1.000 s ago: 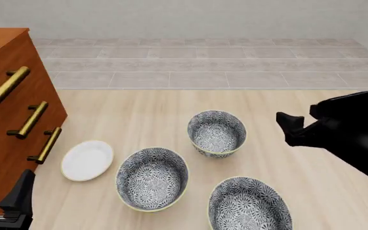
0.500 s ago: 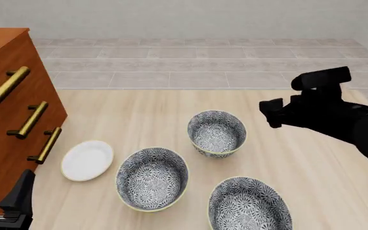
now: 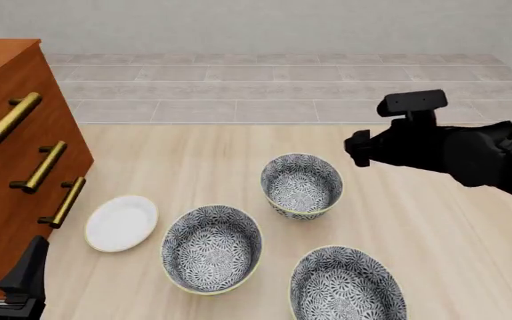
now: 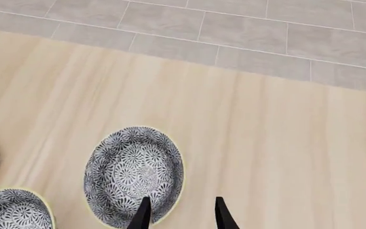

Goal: Stack the bowl at the front on the bowl in the middle.

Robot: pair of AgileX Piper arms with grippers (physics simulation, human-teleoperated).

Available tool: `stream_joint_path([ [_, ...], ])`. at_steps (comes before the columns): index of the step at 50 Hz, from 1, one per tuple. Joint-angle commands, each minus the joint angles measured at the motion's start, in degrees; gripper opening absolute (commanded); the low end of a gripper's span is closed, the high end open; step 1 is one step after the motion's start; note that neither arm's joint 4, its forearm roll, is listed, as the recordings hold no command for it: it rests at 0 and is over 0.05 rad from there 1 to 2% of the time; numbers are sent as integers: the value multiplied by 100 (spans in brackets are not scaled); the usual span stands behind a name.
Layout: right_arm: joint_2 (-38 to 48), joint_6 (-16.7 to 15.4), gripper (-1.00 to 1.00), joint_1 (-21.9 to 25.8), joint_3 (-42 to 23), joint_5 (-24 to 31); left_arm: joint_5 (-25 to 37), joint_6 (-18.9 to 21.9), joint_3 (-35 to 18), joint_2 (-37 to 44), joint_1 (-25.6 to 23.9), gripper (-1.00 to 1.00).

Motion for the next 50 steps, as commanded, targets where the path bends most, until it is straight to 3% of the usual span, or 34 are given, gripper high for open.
stream_joint_path([
  [1, 536, 172, 100, 28, -165, -106, 0, 0, 0, 0, 0, 100],
  [30, 1330, 498, 100, 178, -372, -406, 0, 0, 0, 0, 0, 100],
  [50, 1802, 484, 100, 77, -365, -694, 0, 0, 0, 0, 0, 100],
])
